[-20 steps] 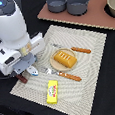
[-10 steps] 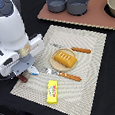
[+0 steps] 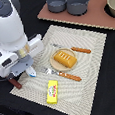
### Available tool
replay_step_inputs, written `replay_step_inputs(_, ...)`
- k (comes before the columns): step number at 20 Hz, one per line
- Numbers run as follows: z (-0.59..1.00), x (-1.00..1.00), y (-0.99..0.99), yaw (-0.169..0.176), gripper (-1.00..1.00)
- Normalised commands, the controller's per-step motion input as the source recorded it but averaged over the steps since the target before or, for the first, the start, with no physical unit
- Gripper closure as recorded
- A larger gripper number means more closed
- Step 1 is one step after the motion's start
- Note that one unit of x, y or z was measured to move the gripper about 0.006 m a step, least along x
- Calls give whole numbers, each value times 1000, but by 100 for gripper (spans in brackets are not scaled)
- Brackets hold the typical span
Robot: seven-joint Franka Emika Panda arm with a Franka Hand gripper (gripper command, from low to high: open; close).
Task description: Interact with the objects in diverse but meaningful ways.
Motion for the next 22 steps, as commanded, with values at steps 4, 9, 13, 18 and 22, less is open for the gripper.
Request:
replay_step_inputs(4,359,-519,222,-9,100)
replay_step_inputs(9,501,-447,465,-4,100)
replay_step_inputs(13,709,-254,674,-18,100)
replay_step_inputs(18,447,-279,731,4,100)
replay_step_inputs(22,-24,-303,549,16,100)
